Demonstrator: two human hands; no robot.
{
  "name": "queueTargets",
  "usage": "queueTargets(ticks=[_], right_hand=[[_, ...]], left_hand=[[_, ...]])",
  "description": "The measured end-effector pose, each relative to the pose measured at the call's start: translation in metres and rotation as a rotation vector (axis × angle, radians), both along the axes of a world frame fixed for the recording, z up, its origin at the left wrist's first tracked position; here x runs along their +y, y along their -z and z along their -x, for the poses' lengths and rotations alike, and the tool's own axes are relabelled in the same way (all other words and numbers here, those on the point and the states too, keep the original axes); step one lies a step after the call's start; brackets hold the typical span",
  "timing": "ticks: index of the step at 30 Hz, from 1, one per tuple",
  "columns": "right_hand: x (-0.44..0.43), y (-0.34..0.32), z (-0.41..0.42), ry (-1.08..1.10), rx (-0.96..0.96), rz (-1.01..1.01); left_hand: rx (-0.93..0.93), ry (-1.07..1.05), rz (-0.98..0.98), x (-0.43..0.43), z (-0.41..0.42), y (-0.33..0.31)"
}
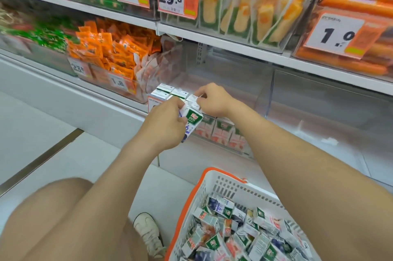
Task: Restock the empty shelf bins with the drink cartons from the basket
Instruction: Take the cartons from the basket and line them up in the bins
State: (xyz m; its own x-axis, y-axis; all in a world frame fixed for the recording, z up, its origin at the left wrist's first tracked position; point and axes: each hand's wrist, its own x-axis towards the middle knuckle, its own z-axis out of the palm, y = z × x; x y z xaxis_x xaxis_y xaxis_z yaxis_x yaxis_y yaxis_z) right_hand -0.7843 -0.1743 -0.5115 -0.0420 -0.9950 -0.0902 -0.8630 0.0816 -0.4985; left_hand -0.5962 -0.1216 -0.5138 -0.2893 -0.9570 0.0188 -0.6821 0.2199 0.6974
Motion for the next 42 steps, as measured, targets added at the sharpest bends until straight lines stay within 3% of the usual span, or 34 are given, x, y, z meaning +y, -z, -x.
queueTargets(ticks=[3, 6, 12, 22, 25, 29, 34, 37, 42], right_hand=[[0.013, -0.005, 0.007, -0.059, 0.047, 0.001], [0.049, -0.012, 0.009, -0.097, 0.021, 0.261], [0.154, -0.003, 0.037, 0.019, -0.238, 0.501], [0.274, -0.021, 0.148, 0.196, -0.240, 0.458], [0.313, -0.028, 0.181, 0.358, -0.206, 0.566], [0.370, -0.030, 0.228, 0.654, -0.242, 0.695], [0.431, -0.041, 0.295, 0.840, -0.017, 0.863], [0.452, -0.034, 0.353, 0.816, 0.225, 0.730], [0.474, -0.007, 0.438, 0.732, 0.646, 0.306]], left_hand=[[0.015, 0.002, 0.002, 0.006, 0.000, -0.002], [0.077, 0.016, 0.009, 0.014, 0.007, -0.005], [0.463, 0.176, -0.349, 0.047, 0.045, -0.014], [0.593, 0.435, -0.285, 0.134, 0.160, -0.017], [0.552, 0.525, -0.174, 0.159, 0.202, -0.017], [0.442, 0.539, 0.180, 0.194, 0.260, -0.022], [0.291, 0.742, 0.504, 0.232, 0.340, -0.012], [0.068, 0.861, 0.651, 0.247, 0.381, 0.003], [-0.188, 0.951, 0.722, 0.264, 0.422, 0.028]])
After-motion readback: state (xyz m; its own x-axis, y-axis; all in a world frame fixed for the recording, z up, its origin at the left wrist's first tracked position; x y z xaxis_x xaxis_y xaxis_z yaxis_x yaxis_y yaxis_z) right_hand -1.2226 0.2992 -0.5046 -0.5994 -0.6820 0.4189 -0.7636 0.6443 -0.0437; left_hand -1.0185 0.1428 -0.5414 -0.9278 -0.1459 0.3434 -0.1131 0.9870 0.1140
